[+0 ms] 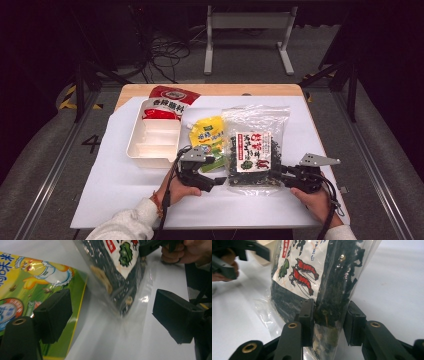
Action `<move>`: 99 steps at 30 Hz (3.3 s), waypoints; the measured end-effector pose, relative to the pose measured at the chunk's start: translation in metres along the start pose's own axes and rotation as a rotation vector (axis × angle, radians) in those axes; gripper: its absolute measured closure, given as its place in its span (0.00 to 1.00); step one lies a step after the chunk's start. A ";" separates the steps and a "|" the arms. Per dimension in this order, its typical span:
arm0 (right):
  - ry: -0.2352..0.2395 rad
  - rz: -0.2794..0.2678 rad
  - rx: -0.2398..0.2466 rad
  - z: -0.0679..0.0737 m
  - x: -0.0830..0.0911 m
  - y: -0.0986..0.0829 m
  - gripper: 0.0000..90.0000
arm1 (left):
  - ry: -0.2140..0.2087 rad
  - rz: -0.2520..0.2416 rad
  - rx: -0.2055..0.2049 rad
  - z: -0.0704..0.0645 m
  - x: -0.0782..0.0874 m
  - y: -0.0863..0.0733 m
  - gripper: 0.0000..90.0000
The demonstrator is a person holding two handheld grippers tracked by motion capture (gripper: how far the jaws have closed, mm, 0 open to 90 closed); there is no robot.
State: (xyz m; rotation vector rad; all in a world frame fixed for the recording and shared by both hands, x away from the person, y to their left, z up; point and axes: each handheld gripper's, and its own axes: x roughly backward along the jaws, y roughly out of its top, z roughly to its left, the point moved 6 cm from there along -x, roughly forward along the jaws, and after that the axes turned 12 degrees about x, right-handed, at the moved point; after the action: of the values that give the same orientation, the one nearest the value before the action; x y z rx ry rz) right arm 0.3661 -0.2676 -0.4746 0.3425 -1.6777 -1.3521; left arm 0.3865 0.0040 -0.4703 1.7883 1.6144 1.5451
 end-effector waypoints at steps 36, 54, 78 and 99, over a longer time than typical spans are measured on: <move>-0.051 -0.037 0.133 0.045 -0.008 0.041 0.41 | -0.140 -0.158 -0.141 -0.027 0.039 0.029 0.83; -0.123 0.048 0.137 0.030 0.004 0.025 0.28 | 0.009 -0.256 -0.180 -0.008 0.102 0.040 0.83; -0.139 0.110 0.108 0.026 -0.001 0.004 0.27 | 0.329 -0.391 -0.155 0.072 0.195 0.052 0.83; -0.140 0.144 0.093 0.027 -0.001 -0.005 0.26 | 0.404 -0.315 -0.115 0.118 0.200 0.039 0.83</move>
State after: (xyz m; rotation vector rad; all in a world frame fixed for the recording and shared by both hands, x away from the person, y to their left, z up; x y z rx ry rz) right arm 0.3441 -0.2520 -0.4790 0.1797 -1.8481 -1.2175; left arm 0.4653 0.2092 -0.3848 1.1427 1.8274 1.8766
